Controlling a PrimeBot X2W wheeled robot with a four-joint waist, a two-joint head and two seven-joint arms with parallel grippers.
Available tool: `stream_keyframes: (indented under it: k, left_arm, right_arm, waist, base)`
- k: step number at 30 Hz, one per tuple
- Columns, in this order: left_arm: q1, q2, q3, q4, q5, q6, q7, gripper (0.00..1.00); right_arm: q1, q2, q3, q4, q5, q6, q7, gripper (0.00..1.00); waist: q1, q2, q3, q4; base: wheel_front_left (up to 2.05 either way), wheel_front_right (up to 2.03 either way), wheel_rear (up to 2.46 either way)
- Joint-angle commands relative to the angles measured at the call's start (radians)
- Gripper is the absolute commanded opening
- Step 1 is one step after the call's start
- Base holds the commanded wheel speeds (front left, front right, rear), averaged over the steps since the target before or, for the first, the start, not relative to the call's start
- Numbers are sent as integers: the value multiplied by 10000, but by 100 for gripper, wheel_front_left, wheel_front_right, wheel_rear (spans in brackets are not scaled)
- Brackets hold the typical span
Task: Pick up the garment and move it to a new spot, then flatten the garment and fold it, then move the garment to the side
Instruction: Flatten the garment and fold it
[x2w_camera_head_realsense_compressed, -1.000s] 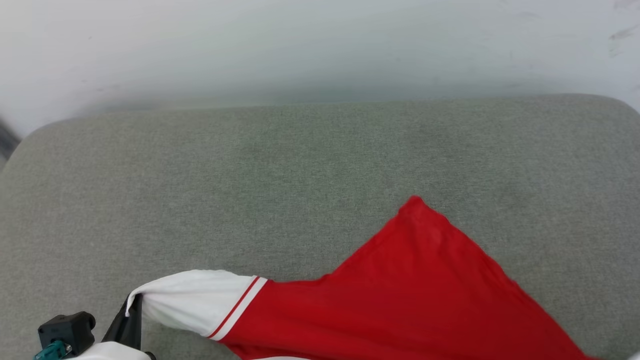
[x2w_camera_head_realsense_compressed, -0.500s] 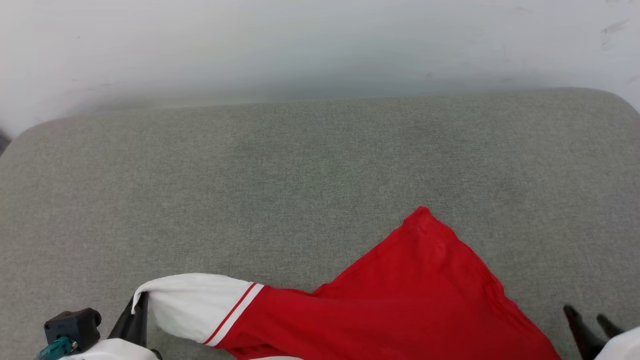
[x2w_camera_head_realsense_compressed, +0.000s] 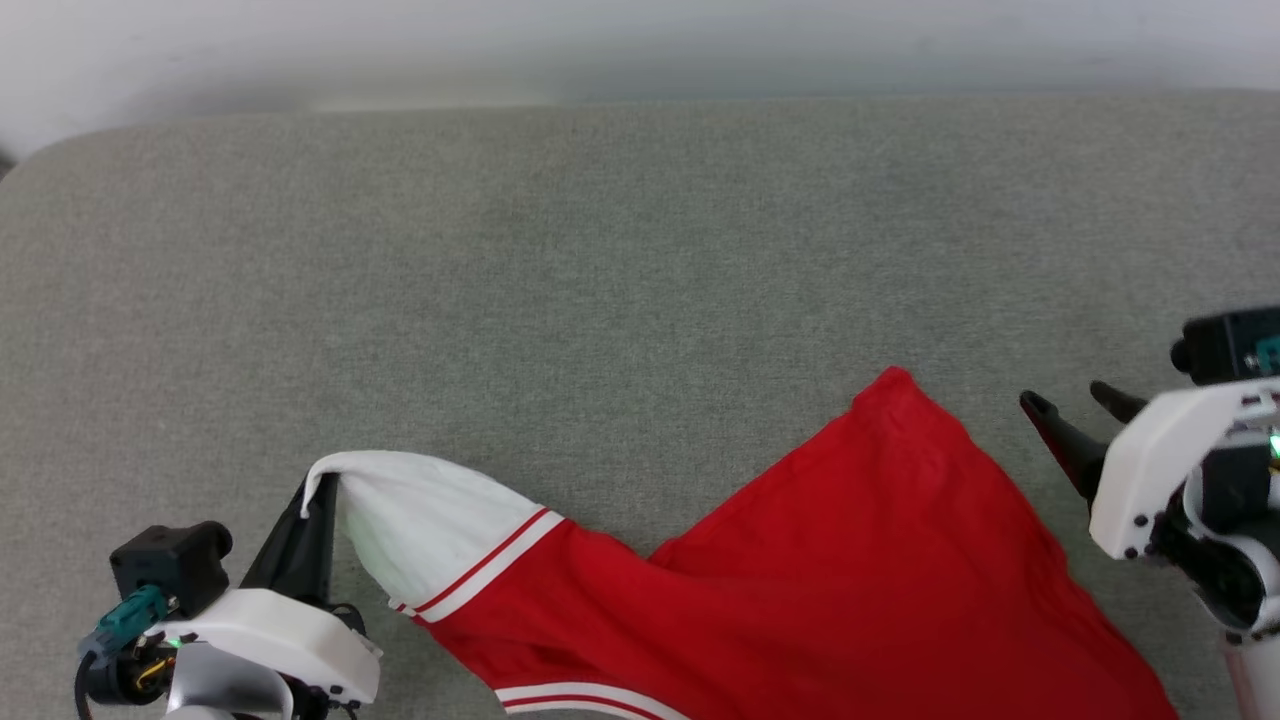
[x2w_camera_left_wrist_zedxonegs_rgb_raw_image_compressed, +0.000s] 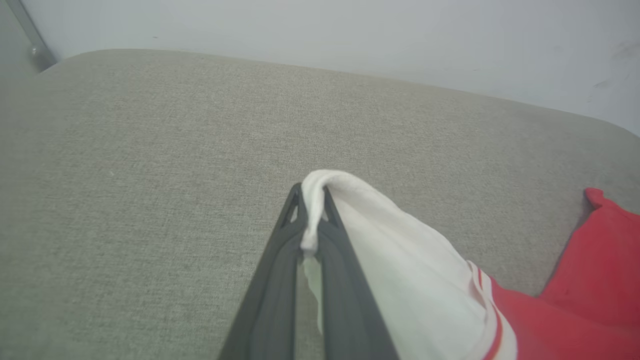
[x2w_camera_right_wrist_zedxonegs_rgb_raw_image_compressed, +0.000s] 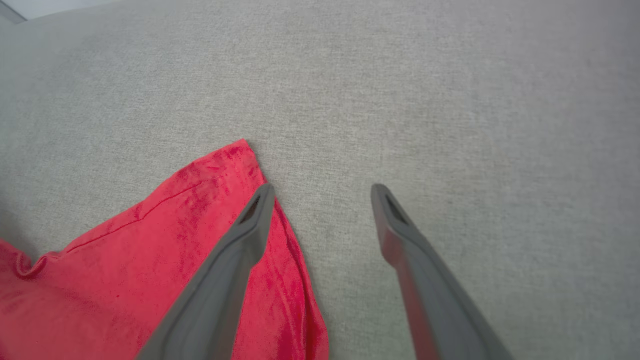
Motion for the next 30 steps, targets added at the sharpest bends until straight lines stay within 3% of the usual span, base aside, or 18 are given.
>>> stream_keyframes:
  k: [1,8,14,20,22,23,30]
  left_arm:
    - [-181,-70,-15,61,28,-43,-64,0]
    - [-1017,-377,-261,516,93,-423,-380,0]
    - [-1479,-509,-370,669,158,-593,-565,0]
    - [-1643,-584,-422,908,107,-684,-674,0]
    - [-1656,-607,-436,994,83,-699,-699,0]
    - [-1649,-608,-448,1037,73,-690,-706,0]
    - [-1587,-438,-396,1154,71,-633,-638,0]
  right_arm:
    - [-376,-123,253,-72,122,-3,323,100]
    - [-2079,-798,1829,-2,297,-5,3057,100]
    - [-2810,-845,2765,910,517,-5,3721,100]
    - [-2454,-802,3478,2623,866,-8,4711,100]
    - [-2438,-796,3607,2862,961,-8,4802,29]
    - [-2452,-814,3659,2944,1022,-7,4784,0]
    - [-3131,-841,3717,2938,1189,-5,3921,0]
  waist:
    - [-1,0,435,342]
    - [-1,0,1105,825]
    - [-1,0,1524,1053]
    - [-1,0,1663,1166]
    - [-1,0,1612,1173]
    - [-1,0,1562,1175]
    - [-1,0,880,1045]
  base:
    - [0,0,0]
    - [0,0,0]
    - [0,0,0]
    - [0,0,0]
    - [0,0,0]
    - [0,0,0]
    - [0,0,0]
